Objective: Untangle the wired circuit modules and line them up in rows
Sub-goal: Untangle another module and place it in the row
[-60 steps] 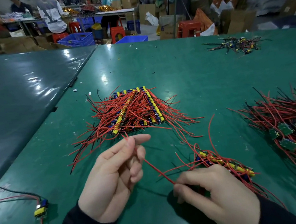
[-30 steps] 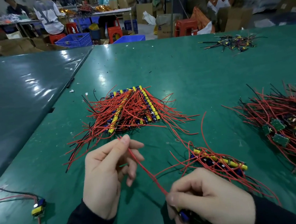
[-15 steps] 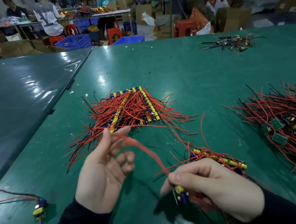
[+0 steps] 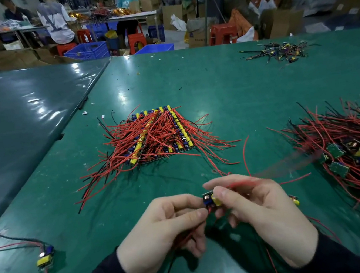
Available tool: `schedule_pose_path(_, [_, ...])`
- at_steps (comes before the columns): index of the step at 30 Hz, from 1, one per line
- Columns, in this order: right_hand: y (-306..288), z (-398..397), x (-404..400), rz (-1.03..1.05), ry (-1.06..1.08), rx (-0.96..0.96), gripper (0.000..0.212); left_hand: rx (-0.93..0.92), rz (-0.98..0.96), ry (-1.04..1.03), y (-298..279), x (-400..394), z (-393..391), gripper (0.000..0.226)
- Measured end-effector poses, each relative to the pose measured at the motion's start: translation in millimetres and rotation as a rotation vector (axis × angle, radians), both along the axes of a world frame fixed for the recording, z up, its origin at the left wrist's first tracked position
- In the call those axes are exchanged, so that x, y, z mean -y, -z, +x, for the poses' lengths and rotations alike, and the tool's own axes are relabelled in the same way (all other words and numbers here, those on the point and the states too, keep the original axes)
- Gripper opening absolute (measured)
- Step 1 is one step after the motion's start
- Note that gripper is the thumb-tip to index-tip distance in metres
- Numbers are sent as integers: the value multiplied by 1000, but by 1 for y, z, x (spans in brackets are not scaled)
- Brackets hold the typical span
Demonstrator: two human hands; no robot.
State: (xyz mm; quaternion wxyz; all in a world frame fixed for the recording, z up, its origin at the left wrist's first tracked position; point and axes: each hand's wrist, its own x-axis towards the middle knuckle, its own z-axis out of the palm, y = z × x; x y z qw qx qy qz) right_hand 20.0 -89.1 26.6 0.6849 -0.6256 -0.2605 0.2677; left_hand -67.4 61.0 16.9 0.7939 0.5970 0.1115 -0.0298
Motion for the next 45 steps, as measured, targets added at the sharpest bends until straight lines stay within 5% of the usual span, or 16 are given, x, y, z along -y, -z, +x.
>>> schedule_pose_path(4, [1,3,3,-150,-1,206,22,-28,85,8,-1,3,-1,11])
schedule_pose_path(11, [3,4,4,-171,65,263,25,46,416,-69,0,1,-2,20])
schedule_pose_path(20, [4,1,2,-65,35,58,22,307,1051,-267,4,-5,-2,11])
schedule_pose_path(26, [1,10,6,-108,-190,-14,28,395,1114,-229,-2,-16,-4,9])
schedule_pose_path(36, [-20,37,26,-232,-805,-14,44,562,997,179,-24,-31,-15,11])
schedule_pose_path(40, [-17,35,21,-157,-673,-200,32,584,955,187,-25,-28,-14,9])
schedule_pose_path(45, [0,8,2,-234,-675,-156,18,558,1127,-11,-10,-20,-7,9])
